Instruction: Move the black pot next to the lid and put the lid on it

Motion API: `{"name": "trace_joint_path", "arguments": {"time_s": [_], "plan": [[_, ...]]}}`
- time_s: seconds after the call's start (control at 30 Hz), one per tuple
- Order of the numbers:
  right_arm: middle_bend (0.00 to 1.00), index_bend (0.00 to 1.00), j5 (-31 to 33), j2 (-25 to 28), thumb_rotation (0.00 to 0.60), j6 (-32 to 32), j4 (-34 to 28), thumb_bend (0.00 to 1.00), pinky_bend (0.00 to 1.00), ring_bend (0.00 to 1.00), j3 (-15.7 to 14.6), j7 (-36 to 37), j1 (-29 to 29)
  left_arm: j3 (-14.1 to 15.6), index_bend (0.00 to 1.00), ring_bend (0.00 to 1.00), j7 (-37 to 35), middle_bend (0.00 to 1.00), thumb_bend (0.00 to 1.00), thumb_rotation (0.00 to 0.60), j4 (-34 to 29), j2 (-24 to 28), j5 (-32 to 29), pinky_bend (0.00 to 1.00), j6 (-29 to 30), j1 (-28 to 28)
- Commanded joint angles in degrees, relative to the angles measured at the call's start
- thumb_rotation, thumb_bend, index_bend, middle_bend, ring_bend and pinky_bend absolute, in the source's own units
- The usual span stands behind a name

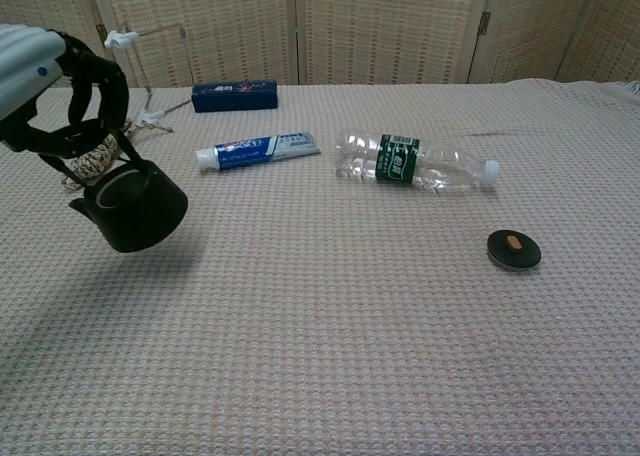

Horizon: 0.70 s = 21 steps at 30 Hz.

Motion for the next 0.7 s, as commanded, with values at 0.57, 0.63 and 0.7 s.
{"name": "trace_joint_path", "arguments": {"time_s": [0.57, 0.63, 0.7], "plan": [[0.12, 0.2, 0.8, -0.1, 0.6, 0.6, 0.6, 0.38, 0.11, 0.23, -0.1, 0.7, -1.1, -4.1, 0.69, 0.62, 7.9, 0.69, 0.54, 0.6, -2.3, -8.0, 0.2, 0.23, -12.2, -14.9], [0.12, 0.2, 0.9, -0.1, 0.6, 0.5, 0.6, 0.38, 0.11, 0.23, -0.1, 0.6, -1.0, -4.7, 0.69, 0.62, 8.5, 0.69, 0.54, 0.6, -1.5, -9.3, -0.7, 0.23, -13.4, -16.3], [0.12, 0.2, 0.8, -0.1, 0.6, 0.5, 0.5, 0.38, 0.11, 0.23, -0.1, 0.5, -1.0, -5.1, 0.69, 0.62, 9.0, 0.69, 0.54, 0.6, -0.7, -10.3, -1.4, 0.23, -14.4, -17.4]]}}
